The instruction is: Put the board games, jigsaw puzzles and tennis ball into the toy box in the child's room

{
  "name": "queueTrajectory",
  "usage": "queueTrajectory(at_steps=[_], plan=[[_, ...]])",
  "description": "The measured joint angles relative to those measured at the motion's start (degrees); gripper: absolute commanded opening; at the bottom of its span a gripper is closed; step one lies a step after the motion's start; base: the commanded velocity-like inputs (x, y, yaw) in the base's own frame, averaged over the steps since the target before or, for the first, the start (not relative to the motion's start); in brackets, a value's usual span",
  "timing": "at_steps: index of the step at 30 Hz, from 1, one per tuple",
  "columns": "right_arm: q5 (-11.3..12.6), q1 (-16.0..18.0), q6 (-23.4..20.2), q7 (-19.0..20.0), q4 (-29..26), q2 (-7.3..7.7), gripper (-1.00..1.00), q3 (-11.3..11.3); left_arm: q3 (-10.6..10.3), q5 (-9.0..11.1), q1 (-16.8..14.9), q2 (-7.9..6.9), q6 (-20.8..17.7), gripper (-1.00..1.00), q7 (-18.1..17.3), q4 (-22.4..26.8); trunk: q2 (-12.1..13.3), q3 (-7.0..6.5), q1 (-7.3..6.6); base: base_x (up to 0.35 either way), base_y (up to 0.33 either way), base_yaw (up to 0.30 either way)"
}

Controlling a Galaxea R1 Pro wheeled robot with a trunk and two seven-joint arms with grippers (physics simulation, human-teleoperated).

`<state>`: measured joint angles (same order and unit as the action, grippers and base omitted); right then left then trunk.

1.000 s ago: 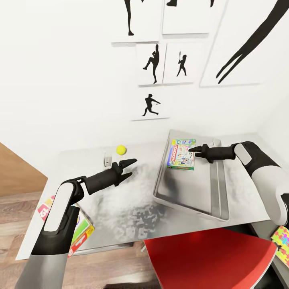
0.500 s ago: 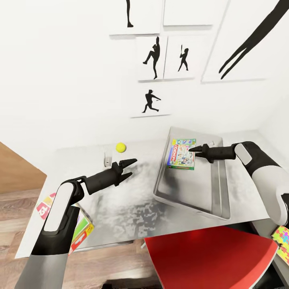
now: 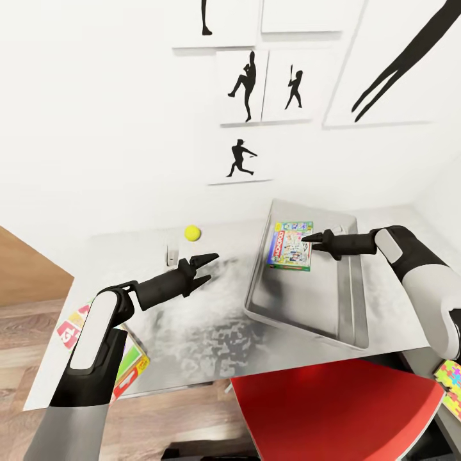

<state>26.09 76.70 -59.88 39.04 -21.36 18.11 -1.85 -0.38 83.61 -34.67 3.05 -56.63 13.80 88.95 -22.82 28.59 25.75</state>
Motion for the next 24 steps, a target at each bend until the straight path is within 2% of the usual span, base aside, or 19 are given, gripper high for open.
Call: queueTrajectory(at_steps=[24], plan=[[-0.04,-0.03,0.01,-0.23,1.30,-0.24,-1.00,0.00,0.00,0.00,-0.08,0.15,0.00,1.00,0.01,-0.12,0.00,0.08,0.00,0.000,0.000,0.000]])
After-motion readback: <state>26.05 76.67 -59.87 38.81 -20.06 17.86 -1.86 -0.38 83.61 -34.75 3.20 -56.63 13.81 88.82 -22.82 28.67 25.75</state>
